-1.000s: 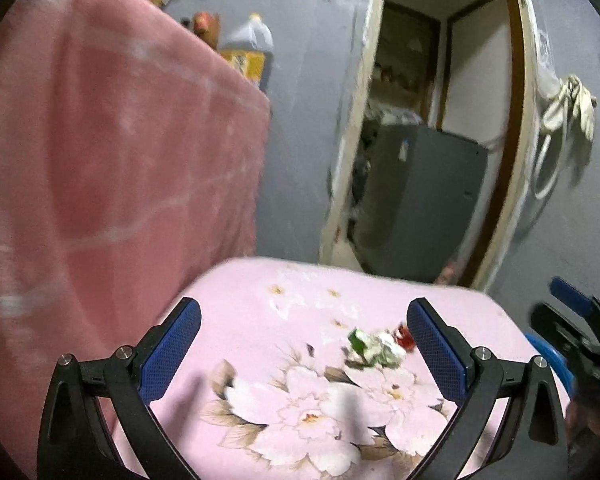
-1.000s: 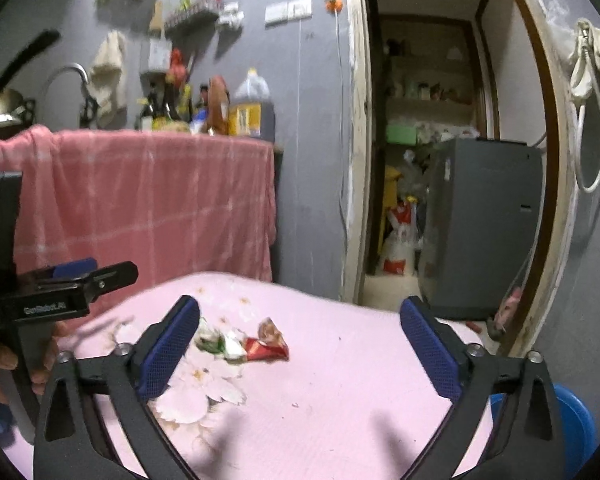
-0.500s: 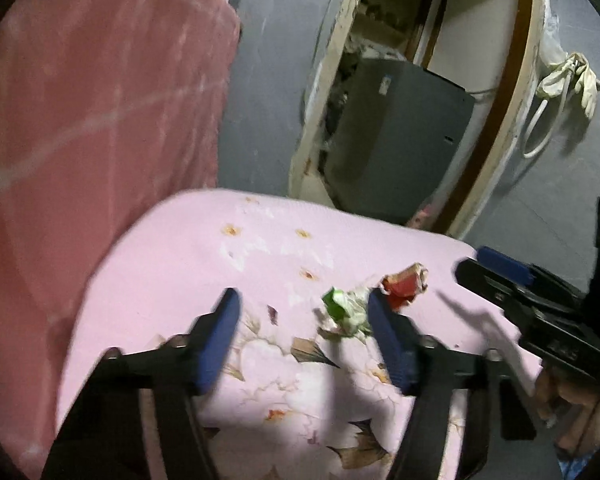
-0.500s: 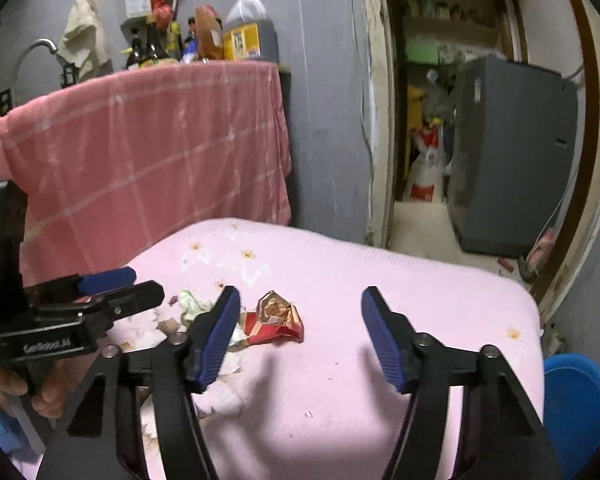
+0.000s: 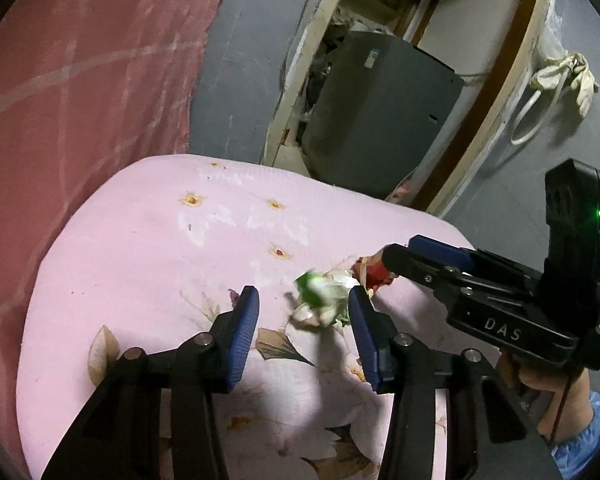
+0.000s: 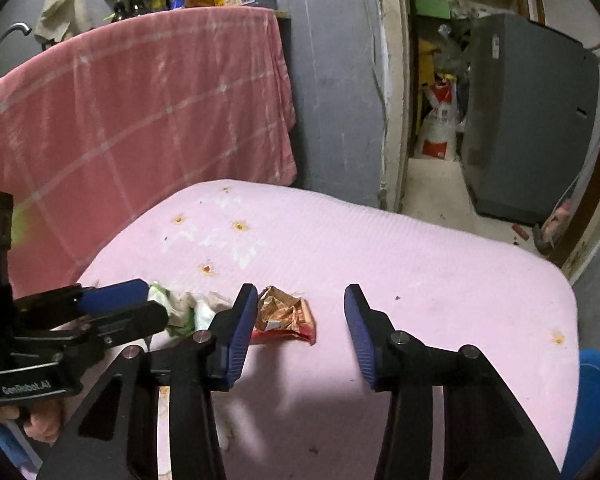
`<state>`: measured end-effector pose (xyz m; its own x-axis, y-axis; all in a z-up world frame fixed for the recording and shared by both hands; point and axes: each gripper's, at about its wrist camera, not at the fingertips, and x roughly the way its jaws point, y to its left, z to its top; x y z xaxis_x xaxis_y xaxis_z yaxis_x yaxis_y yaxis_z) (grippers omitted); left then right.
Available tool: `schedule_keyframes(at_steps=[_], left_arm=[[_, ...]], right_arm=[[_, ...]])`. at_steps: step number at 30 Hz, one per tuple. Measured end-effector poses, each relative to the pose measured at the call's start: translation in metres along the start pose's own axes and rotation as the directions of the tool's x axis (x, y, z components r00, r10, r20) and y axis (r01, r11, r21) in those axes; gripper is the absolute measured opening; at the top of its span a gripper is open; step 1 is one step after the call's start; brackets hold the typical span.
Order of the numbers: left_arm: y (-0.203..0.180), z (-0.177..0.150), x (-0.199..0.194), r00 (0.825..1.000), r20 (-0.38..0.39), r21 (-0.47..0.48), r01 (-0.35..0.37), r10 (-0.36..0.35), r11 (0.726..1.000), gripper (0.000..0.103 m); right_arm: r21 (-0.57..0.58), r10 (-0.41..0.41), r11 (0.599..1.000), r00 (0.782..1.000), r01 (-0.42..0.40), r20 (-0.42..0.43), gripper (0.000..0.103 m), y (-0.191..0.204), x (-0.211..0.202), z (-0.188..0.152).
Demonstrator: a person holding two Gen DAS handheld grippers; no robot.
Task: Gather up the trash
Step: 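Grasp the white-green eggshell with the left tool while the right tool grasps the red wrapper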
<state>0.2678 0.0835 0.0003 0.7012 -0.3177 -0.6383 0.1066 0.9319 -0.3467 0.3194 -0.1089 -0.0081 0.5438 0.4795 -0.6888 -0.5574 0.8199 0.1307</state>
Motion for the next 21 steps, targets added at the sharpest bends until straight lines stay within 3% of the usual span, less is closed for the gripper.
schedule_keyframes(at_steps=[4,8,15,21], left_arm=[[-0.003,0.000,0.004,1.000,-0.017,0.014,-0.008,0.008,1.000,0.035],[-0.004,0.000,0.009,0.999,-0.032,0.020,-0.009,0.009,1.000,0.033],[0.000,0.005,0.015,0.999,-0.048,0.002,0.008,-0.008,1.000,0.032],[0.000,0.006,0.015,0.999,-0.039,-0.004,0.018,-0.018,1.000,0.017]], right_arm=[[0.002,0.011,1.000,0.999,-0.011,-0.049,0.028,0.000,0.010,0.000],[0.021,0.021,1.000,0.997,-0.020,-0.072,0.024,-0.003,0.017,0.000],[0.056,0.036,0.998,0.996,-0.032,-0.081,0.023,-0.008,0.021,0.001],[0.046,0.026,0.999,0.994,-0.021,-0.105,0.024,-0.007,0.029,0.003]])
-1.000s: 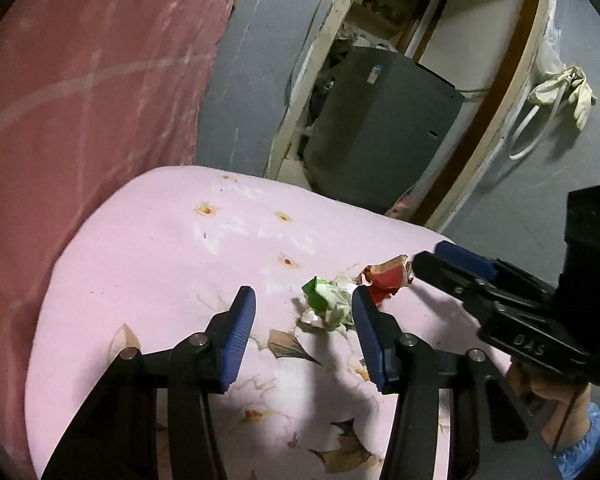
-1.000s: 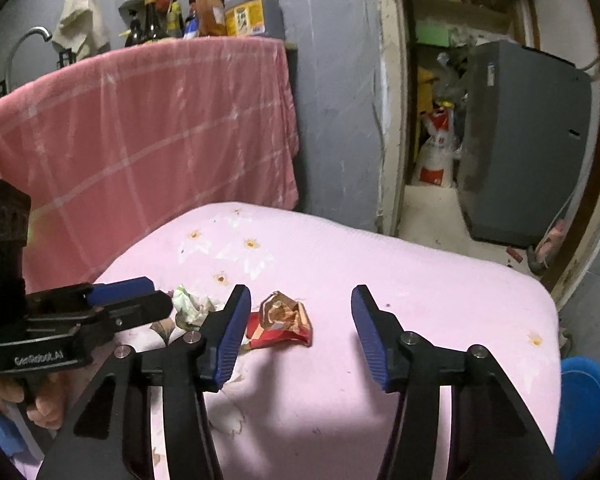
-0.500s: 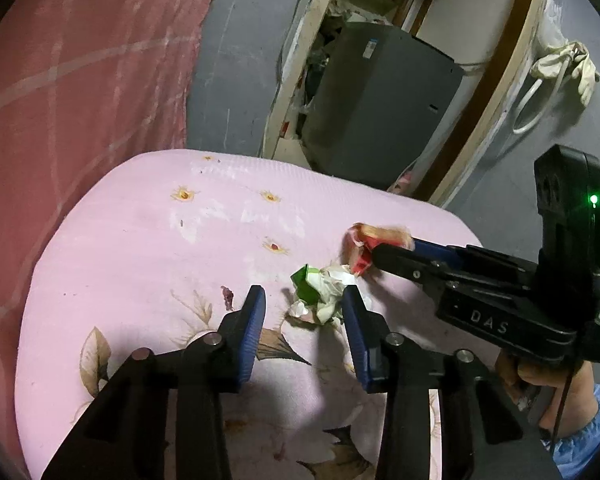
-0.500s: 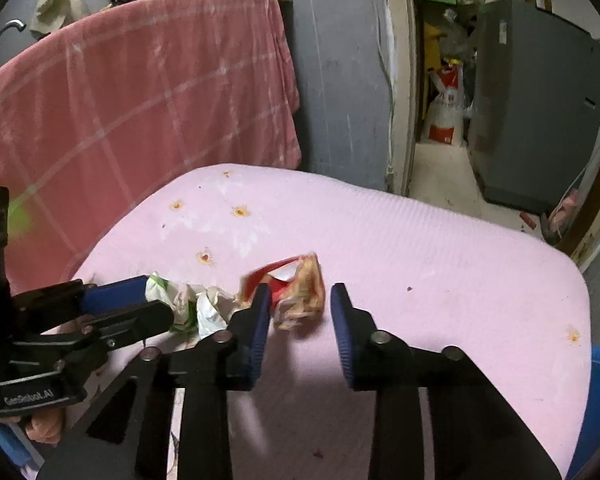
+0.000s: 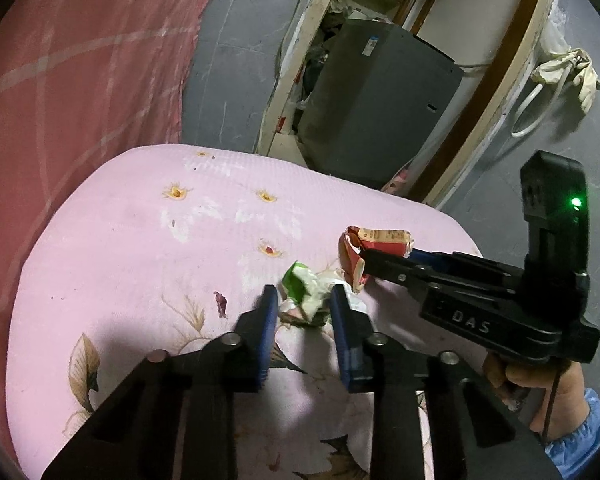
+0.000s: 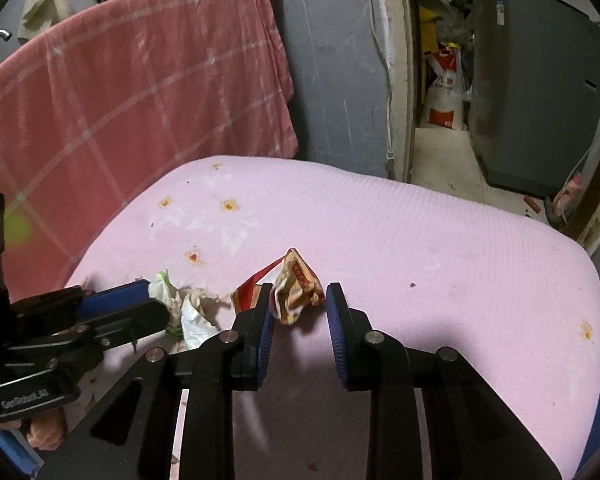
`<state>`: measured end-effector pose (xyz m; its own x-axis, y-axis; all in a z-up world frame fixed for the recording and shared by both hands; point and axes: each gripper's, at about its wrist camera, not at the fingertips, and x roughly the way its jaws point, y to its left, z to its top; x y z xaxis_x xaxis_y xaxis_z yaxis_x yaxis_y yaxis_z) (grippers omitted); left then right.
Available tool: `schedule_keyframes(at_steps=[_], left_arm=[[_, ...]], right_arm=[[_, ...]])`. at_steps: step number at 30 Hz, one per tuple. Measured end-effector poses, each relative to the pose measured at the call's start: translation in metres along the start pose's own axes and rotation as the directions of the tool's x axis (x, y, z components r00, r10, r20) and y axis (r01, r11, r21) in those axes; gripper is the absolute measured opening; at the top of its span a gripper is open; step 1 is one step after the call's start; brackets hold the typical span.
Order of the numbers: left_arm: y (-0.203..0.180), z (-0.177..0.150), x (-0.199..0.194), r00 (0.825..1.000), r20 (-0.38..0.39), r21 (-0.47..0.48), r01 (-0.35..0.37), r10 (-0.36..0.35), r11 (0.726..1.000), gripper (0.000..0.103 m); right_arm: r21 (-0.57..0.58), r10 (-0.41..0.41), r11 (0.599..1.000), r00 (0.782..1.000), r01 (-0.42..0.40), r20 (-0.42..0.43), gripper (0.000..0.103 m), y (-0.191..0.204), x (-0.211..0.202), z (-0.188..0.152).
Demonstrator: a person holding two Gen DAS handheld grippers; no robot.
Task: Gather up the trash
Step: 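Grasp the white-green eggshell with the left tool while the right tool grasps the red wrapper, then carry the eggshell and red wrapper over the blue basin and open both tools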
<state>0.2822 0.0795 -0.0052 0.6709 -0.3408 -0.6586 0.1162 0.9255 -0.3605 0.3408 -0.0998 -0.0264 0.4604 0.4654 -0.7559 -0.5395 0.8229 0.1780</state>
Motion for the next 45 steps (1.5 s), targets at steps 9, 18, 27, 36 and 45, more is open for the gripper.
schedule_keyframes(at_steps=[9,18,27,36,45], left_arm=[[0.000,-0.004,-0.004,1.000,0.031,-0.007,0.002,-0.002,1.000,0.007],[0.000,-0.009,-0.011,0.999,0.053,-0.011,-0.006,0.007,1.000,0.006],[0.011,-0.013,-0.026,0.992,0.122,-0.062,0.024,-0.017,0.998,0.005],[-0.007,-0.015,-0.041,0.978,0.207,0.026,0.018,-0.023,0.999,0.005],[-0.046,-0.022,-0.071,0.927,0.375,0.140,-0.038,-0.017,0.989,0.005]], right_arm=[[-0.001,-0.005,1.000,1.000,0.005,0.018,0.020,-0.001,-0.001,-0.001],[0.018,-0.022,1.000,0.997,0.021,0.076,0.019,-0.002,-0.011,-0.002],[0.026,-0.049,0.999,0.986,0.045,0.159,0.019,-0.001,-0.027,-0.003],[0.021,-0.082,0.997,0.944,0.080,0.318,0.019,0.004,-0.060,-0.011],[0.074,-0.095,0.995,0.896,0.070,0.434,0.019,-0.004,-0.118,-0.046]])
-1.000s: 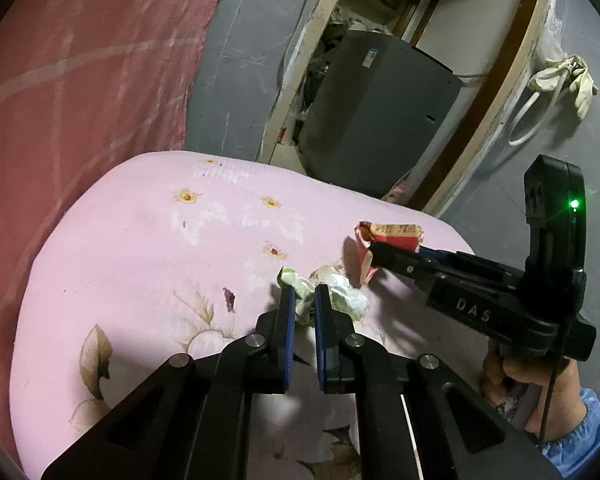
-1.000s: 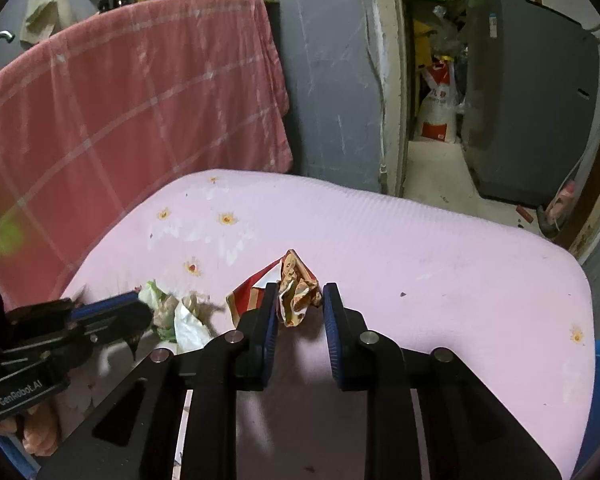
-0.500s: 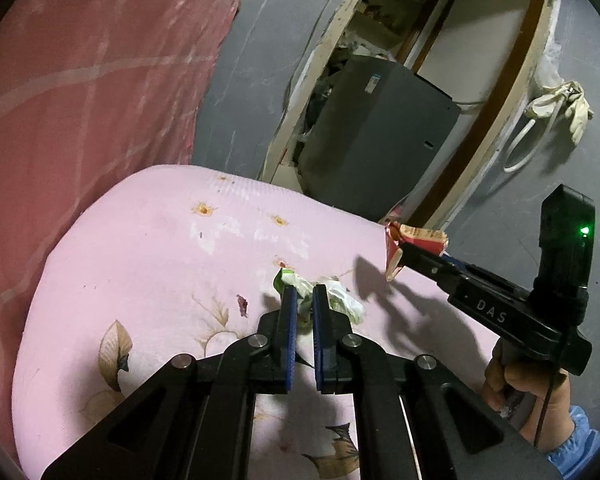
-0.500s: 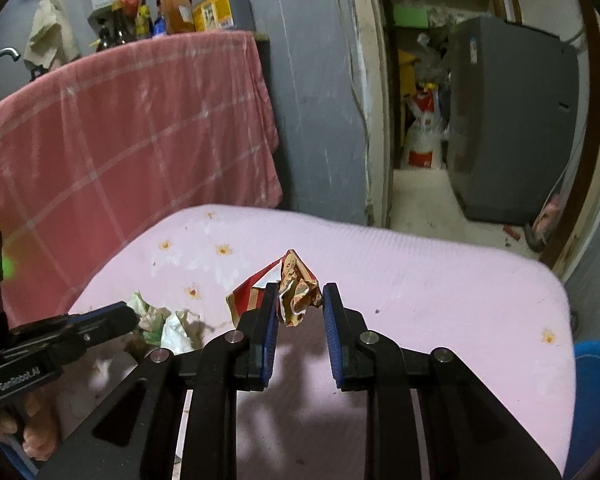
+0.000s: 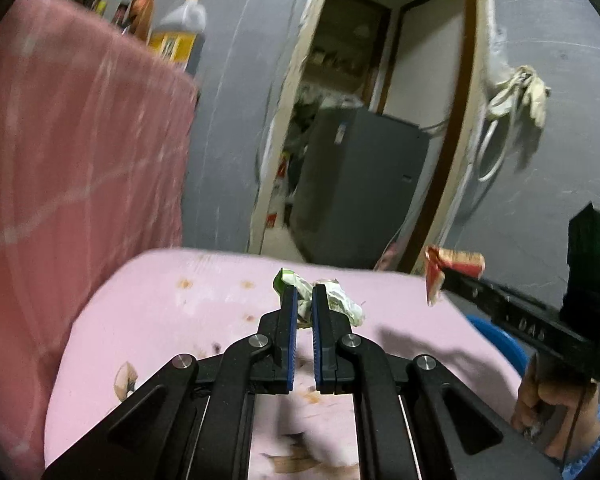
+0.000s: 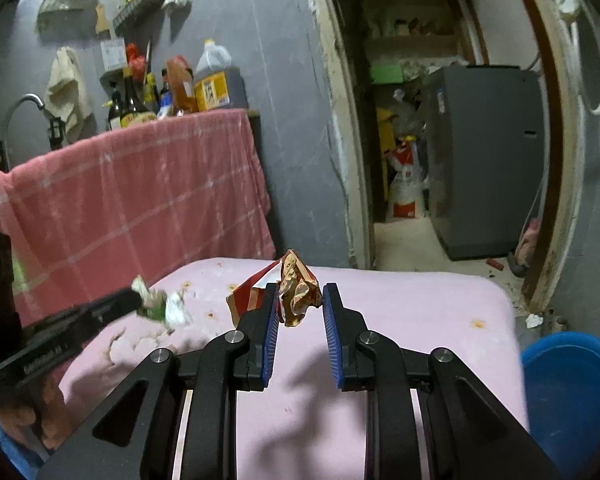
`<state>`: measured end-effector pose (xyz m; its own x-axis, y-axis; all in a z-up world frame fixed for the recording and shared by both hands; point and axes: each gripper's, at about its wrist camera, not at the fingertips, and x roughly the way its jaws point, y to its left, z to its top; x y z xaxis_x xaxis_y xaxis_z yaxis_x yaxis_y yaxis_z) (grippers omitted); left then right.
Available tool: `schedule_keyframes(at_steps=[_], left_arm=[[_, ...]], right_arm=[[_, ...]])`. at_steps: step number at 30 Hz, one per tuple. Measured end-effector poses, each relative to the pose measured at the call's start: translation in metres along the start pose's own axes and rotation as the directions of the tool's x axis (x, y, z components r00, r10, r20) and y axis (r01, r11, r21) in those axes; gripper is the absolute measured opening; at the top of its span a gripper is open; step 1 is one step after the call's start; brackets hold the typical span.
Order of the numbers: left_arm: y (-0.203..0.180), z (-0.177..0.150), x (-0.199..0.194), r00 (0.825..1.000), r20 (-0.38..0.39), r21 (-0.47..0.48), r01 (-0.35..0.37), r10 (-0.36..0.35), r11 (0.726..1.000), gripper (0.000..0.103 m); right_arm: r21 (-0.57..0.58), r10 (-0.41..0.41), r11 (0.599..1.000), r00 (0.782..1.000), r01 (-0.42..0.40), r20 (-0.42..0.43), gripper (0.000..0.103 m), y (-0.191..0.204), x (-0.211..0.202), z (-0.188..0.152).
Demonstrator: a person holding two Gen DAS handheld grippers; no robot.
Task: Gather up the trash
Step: 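Carry the eggshell and red wrapper over the blue basin and open both tools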
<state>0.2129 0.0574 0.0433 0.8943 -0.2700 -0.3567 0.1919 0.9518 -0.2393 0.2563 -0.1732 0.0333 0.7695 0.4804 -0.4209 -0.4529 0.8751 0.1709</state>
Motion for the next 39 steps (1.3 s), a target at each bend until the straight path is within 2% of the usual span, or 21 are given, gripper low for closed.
schedule_keyframes(at_steps=[4,9,14,19,24,27,32,39], left_arm=[[-0.025,0.007,-0.007,0.998,0.055,0.038,0.033,-0.036,0.999,0.005],[-0.055,0.011,-0.015,0.991,0.096,0.095,0.082,-0.091,0.992,0.005],[-0.090,0.011,-0.023,0.981,0.140,0.135,0.119,-0.138,0.984,0.005],[-0.125,0.014,-0.021,0.969,0.151,0.157,0.170,-0.193,0.973,0.005],[-0.166,0.008,-0.001,0.961,0.120,0.193,0.222,-0.248,0.956,0.005],[-0.191,0.000,0.014,0.958,0.089,0.237,0.244,-0.271,0.940,0.005],[-0.222,-0.010,0.034,0.952,0.042,0.265,0.282,-0.303,0.922,0.005],[-0.242,-0.020,0.068,0.949,-0.034,0.246,0.312,-0.314,0.918,0.005]], right_arm=[[0.030,-0.017,0.999,0.997,0.015,0.075,0.019,-0.005,-0.033,0.000],[0.052,-0.078,0.996,0.980,0.070,0.182,0.019,-0.007,-0.073,0.004],[0.092,-0.154,0.987,0.949,0.134,0.274,0.019,-0.018,-0.109,0.004],[0.106,-0.273,0.962,0.903,0.252,0.331,0.020,-0.039,-0.141,0.001],[0.152,-0.383,0.924,0.855,0.351,0.350,0.020,-0.074,-0.165,-0.006],[0.187,-0.428,0.903,0.837,0.386,0.340,0.020,-0.095,-0.175,-0.016],[0.211,-0.462,0.886,0.827,0.414,0.320,0.020,-0.120,-0.180,-0.034],[0.250,-0.493,0.866,0.826,0.433,0.274,0.020,-0.147,-0.183,-0.055]])
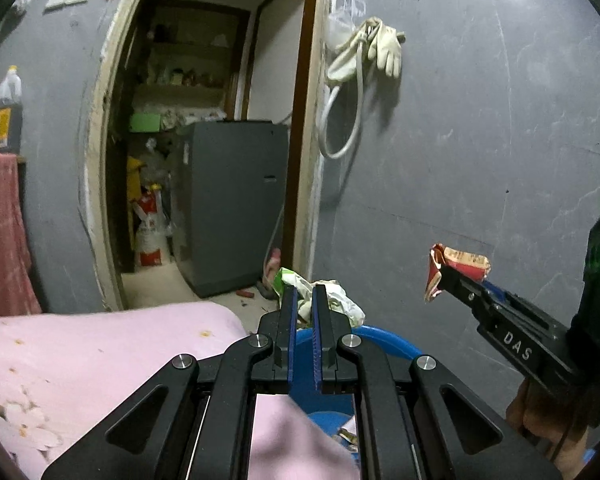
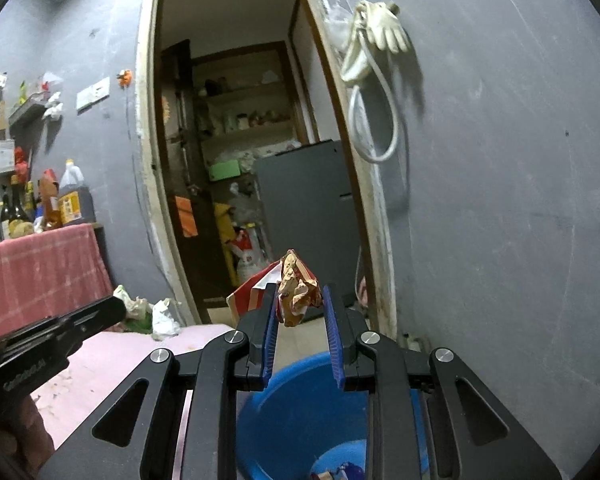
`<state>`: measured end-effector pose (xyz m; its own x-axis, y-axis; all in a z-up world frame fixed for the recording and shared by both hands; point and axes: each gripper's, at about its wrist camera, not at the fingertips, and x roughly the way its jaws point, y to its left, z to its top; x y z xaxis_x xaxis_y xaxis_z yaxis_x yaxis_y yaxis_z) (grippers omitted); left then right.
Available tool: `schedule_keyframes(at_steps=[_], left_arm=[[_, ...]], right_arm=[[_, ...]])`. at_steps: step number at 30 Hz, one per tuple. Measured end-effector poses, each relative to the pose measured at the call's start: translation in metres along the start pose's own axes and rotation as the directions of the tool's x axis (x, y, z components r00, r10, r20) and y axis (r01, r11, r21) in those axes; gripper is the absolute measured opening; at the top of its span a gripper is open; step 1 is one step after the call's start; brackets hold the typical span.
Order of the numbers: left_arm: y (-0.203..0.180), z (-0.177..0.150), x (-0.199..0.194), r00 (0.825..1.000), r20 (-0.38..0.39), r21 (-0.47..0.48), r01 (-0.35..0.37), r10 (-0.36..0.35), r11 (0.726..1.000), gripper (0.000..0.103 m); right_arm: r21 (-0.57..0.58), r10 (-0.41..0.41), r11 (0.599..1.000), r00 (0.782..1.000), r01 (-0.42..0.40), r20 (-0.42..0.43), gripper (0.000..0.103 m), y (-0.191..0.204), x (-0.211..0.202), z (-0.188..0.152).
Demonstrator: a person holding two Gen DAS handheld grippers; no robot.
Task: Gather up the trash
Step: 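Carry the eggshell and red wrapper over the blue basin and open both tools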
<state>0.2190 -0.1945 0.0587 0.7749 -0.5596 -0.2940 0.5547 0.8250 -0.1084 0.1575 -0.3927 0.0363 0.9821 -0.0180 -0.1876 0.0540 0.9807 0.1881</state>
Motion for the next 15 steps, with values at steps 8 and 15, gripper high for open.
schedule_keyframes(at_steps=[8,15], left_arm=[[0.002,-0.009,0.035,0.996,-0.090,-0.050,0.015,-0.020,0.999,0.005],[0.006,-0.022,0.060,0.984,-0.177,-0.067,0.007,-0.019,0.998,0.005]], right_arm=[[0.019,-0.021,1.000,0.996,0.023,-0.088,0.022,-0.015,0.015,-0.015],[0.039,-0.028,0.999,0.988,0.035,-0.153,0.022,-0.024,0.029,-0.026]])
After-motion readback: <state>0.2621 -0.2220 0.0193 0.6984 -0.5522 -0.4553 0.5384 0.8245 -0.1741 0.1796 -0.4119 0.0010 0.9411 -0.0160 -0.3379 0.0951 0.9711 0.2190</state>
